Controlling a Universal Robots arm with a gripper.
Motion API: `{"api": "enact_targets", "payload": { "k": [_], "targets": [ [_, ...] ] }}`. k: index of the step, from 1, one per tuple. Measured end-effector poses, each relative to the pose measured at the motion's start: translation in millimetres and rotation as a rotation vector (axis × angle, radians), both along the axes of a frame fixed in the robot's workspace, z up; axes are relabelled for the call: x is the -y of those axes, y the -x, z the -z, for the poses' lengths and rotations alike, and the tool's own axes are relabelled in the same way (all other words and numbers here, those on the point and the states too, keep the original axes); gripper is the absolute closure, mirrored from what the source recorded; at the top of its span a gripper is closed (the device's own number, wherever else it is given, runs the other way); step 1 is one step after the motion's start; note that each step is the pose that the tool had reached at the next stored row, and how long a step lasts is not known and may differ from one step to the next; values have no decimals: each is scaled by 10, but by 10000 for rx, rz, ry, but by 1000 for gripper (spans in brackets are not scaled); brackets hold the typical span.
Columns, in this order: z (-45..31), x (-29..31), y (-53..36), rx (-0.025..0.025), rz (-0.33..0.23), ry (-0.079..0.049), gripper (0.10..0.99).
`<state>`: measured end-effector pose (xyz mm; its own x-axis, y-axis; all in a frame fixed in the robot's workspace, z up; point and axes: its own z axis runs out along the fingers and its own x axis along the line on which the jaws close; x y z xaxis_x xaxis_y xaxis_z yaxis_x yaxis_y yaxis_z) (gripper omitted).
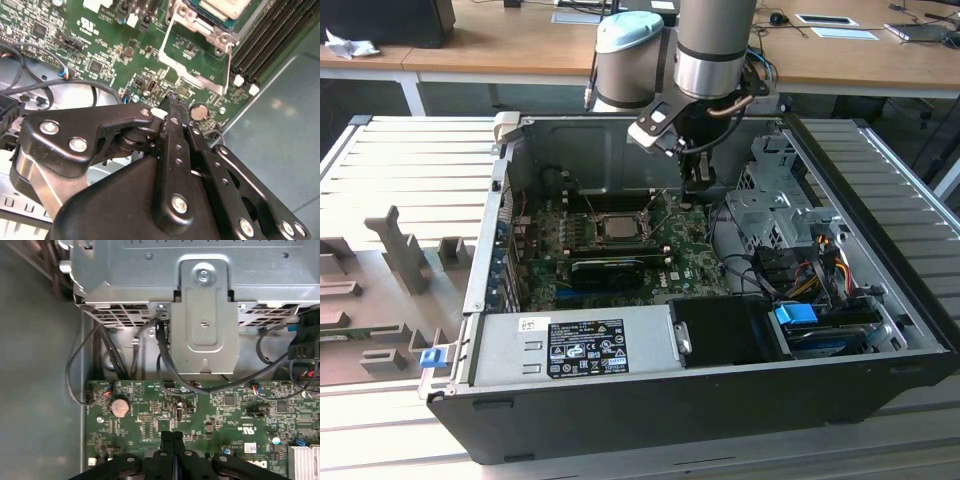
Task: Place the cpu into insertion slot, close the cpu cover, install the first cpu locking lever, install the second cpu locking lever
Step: 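Close the cpu cover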
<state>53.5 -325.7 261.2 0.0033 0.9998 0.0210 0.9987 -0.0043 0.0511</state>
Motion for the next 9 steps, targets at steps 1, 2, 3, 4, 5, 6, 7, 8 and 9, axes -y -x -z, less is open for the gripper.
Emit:
{"api": "enact_targets", "payload": {
  "k": [1,2,3,4,5,6,7,8,9],
  "targets": [
    [0,5,1,1,-4,-2,980],
    [2,11,8,1,-5,-4,980],
    [3,13,17,2,-12,-5,980],
    [4,15,33,1,-25,-2,980],
    [5,16,48,0,-32,-1,980],
    [6,16,64,1,-39,-2,980],
    [6,16,73,0,-43,-2,980],
    [7,16,82,0,-47,-3,980],
    [8,16,91,1,-50,-3,980]
  ]
}}
